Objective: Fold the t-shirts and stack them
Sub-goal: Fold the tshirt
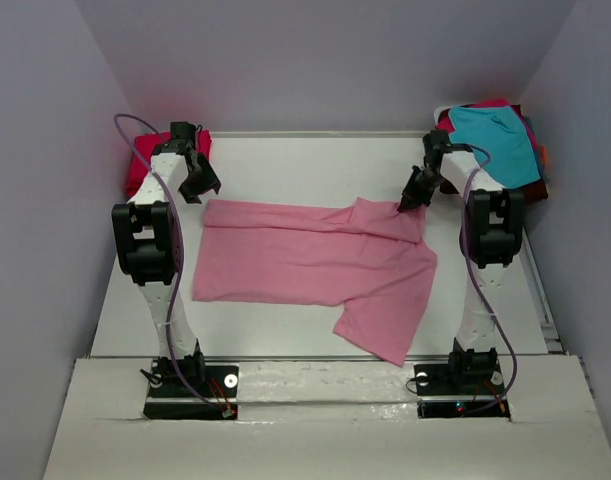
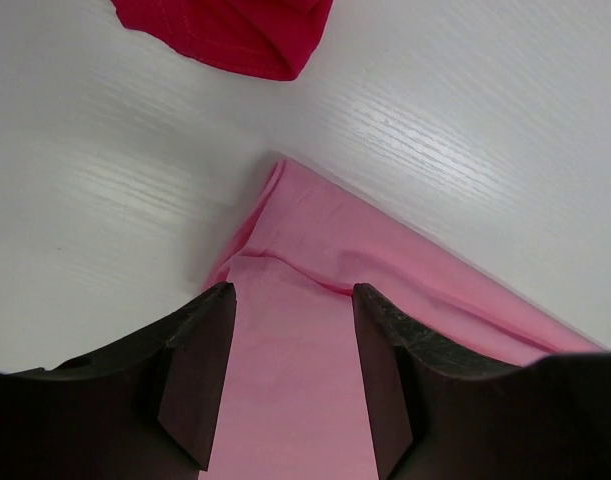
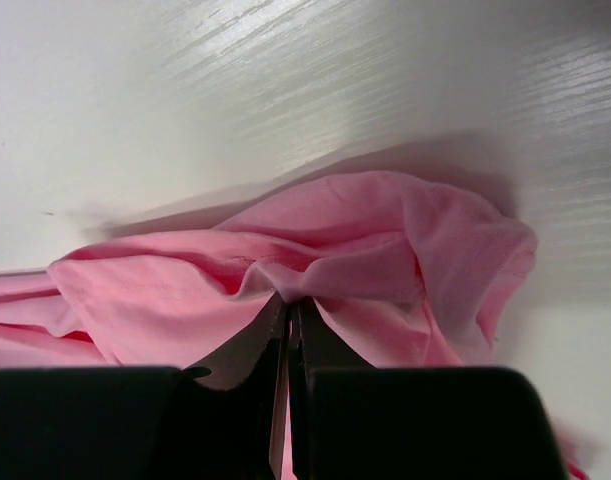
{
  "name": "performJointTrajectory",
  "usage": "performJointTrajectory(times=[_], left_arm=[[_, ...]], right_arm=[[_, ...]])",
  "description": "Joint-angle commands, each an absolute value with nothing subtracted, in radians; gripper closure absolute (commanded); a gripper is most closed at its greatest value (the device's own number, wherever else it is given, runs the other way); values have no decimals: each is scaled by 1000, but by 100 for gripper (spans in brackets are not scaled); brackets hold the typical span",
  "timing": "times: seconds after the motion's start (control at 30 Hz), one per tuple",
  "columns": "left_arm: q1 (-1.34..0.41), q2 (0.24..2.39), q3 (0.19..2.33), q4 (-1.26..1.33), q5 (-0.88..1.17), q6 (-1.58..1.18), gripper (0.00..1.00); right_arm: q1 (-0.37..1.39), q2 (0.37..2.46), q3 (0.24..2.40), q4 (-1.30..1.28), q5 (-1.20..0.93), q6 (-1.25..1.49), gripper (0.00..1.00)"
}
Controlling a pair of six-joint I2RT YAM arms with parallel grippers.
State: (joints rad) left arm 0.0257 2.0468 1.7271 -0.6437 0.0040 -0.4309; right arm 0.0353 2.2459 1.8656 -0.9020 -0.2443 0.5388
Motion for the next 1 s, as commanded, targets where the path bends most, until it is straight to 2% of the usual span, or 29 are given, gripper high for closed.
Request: performJointTrajectory(times=[0.0, 0.53, 0.97], left_arm=[[23, 2034, 1723, -641, 29, -423, 39], [23, 2034, 1726, -643, 38, -417, 39], [23, 2014, 1712, -640, 49, -416, 39]], right_arm=[[38, 2132, 1853, -928, -259, 520, 93], [57, 1951, 1658, -968, -287, 465, 93], [170, 1826, 1428, -968, -299, 449, 93]])
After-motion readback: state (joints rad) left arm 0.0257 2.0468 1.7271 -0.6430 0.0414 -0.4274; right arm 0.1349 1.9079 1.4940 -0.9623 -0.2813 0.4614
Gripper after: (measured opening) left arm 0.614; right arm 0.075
